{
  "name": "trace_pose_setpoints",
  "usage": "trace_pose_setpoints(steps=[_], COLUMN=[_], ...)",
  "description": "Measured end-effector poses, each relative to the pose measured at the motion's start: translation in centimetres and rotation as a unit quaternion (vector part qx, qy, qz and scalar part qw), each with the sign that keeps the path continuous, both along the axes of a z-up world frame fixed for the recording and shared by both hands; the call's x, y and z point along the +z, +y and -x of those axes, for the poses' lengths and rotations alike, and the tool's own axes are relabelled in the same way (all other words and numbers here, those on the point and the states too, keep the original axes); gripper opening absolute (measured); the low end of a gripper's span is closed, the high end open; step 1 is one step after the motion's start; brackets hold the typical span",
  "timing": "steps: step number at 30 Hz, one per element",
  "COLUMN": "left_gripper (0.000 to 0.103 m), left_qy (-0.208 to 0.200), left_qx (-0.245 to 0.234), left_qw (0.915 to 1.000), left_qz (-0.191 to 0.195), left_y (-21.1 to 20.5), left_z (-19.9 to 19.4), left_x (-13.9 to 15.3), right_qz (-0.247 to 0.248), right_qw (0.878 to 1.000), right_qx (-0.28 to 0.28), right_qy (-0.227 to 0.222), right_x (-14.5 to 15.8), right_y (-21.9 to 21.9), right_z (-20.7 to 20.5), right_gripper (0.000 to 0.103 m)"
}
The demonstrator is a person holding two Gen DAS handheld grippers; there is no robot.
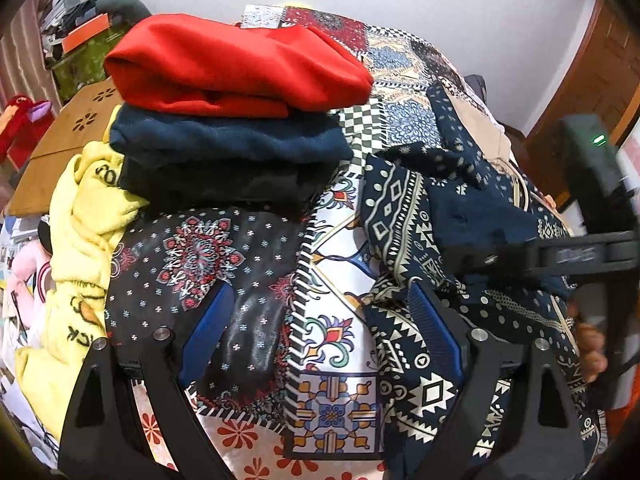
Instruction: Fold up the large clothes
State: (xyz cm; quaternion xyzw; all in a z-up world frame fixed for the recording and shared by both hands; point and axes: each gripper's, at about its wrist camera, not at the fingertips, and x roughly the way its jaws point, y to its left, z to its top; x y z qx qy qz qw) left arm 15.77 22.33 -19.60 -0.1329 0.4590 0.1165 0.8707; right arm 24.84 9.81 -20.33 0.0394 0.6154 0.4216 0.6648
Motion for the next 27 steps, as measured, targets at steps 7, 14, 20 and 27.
trace_pose_setpoints(steps=[7,14,20,27], left_gripper=[0.089,0.089,0.089,0.089], left_qy=[-0.005,0.023,0.08,0.084], left_qx=[-0.041,-0.111,-0.158,-0.153], left_qw=[0.999,0.9922,0.9791,0.978], left_qz=[-0.019,-0.053,-0.1,-0.114], left_y=[-3.3,-8.3,-11.2,-12.0], left_z=[-2.3,-6.1,-9.7,-12.2], left_x=[0.8,-0.6,-4.6,-5.1], right_qz=[-0.006,0.01,0.088,0.172], right_qw=[0.993,0.973,0.958,0.955], right_qx=[-0.034,-0.109,-0.165,-0.197], right_qy=[-0.111,-0.205,-0.219,-0.142], right_x=[6.0,8.9,6.5,-2.0], right_y=[-5.3,-12.9,-18.8,-23.1], right_z=[0.0,-1.3,-2.9,-4.3], right_gripper=[0.055,0.072,0.078,0.079])
